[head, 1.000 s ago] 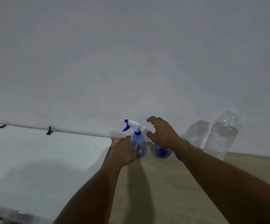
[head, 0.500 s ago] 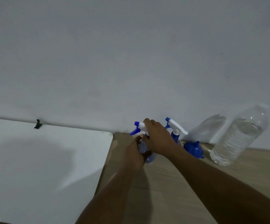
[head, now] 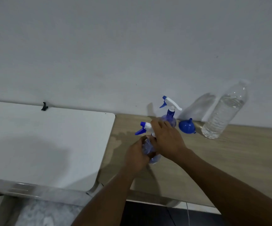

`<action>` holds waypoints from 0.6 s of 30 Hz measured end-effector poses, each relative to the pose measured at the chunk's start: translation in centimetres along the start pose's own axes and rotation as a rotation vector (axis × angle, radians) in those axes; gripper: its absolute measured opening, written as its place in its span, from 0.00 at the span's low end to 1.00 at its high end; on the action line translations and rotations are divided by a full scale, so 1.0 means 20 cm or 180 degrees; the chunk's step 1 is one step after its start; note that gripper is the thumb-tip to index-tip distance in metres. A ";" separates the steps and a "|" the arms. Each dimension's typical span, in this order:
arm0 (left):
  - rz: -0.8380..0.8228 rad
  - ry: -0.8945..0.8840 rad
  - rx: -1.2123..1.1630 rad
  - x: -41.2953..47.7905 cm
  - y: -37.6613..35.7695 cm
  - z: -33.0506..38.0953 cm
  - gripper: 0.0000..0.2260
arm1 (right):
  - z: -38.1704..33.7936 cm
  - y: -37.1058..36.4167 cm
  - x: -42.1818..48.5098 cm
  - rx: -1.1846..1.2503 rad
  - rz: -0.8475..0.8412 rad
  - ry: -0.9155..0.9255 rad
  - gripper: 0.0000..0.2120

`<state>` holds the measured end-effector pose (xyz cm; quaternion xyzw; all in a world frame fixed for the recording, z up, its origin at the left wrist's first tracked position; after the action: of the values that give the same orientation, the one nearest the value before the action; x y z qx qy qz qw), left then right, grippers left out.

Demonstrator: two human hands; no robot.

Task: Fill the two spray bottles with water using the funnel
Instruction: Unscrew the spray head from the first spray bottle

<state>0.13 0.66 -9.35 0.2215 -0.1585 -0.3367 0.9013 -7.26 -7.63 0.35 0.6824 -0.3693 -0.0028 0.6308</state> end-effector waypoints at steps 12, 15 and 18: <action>-0.0285 0.0156 0.0161 -0.17 -0.01 0.03 0.25 | 0.01 0.07 -0.17 0.0211 -0.0399 0.0231 0.23; -0.0579 0.0245 -0.0037 -0.19 -0.06 0.02 0.25 | -0.01 0.05 -0.18 0.0571 -0.0579 0.0195 0.23; -0.0515 0.0235 0.0066 -0.19 -0.04 0.02 0.26 | 0.01 0.07 -0.19 0.0441 -0.0537 0.0303 0.27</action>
<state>-3.17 2.54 -9.84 0.2551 -0.1103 -0.3985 0.8741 -10.71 -5.78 -0.23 0.7523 -0.2796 0.0020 0.5965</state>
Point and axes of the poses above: each hand's wrist, its own x-axis towards the middle knuckle, its own y-axis out of the back of the hand, z = x × y, the point moved 8 cm from there along x, towards the middle knuckle, and after that the axes turned 14 degrees about z, right-handed, at the moved point
